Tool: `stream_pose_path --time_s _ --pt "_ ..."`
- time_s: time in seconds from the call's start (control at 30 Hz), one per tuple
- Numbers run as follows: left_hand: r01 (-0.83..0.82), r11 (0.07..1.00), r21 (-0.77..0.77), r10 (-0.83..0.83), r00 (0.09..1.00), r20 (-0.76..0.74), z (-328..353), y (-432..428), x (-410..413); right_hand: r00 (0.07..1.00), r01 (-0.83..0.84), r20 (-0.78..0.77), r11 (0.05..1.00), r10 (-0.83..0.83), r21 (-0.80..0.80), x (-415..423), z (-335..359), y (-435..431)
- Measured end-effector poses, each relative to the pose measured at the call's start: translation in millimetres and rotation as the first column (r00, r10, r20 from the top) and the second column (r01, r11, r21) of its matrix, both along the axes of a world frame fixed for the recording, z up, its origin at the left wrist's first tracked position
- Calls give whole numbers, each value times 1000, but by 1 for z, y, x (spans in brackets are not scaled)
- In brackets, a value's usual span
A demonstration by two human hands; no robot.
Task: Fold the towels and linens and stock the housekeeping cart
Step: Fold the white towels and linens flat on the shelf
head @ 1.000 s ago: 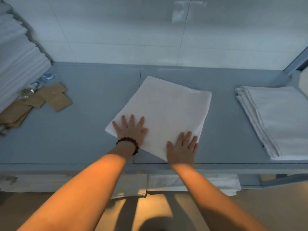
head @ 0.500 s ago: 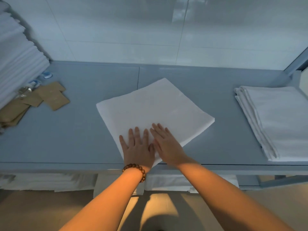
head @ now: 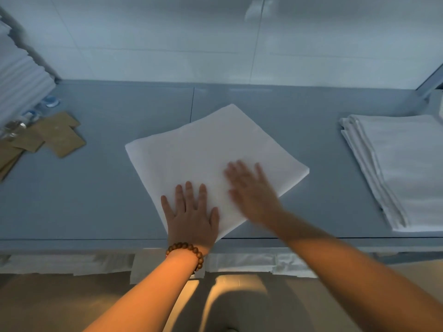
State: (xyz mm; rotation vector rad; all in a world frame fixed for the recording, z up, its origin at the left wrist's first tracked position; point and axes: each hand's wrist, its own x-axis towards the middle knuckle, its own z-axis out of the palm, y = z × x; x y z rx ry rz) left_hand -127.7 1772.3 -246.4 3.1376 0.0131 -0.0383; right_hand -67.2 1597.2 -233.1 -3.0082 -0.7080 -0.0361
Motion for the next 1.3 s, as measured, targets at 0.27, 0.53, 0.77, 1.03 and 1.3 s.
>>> stream_pose_path --time_s 0.27,0.53,0.77,1.03,1.3 --pt "10 1000 -17 -9 1000 23 1 -3 1 962 249 -76 956 -262 -153 46 2 -86" --pt "-14 1000 -17 14 1000 -11 0 -6 0 996 51 -68 994 -57 -95 8 -1 -34" --pt "-74 991 -112 63 993 -96 9 -29 -7 979 154 -93 954 -183 -255 38 1 -52" --pt "17 937 -349 -7 1000 29 18 18 21 893 428 -146 904 -425 -11 -11 -15 62" --pt "12 984 -180 -31 995 -100 -11 91 84 895 442 -61 897 -441 -3 -15 -23 67"
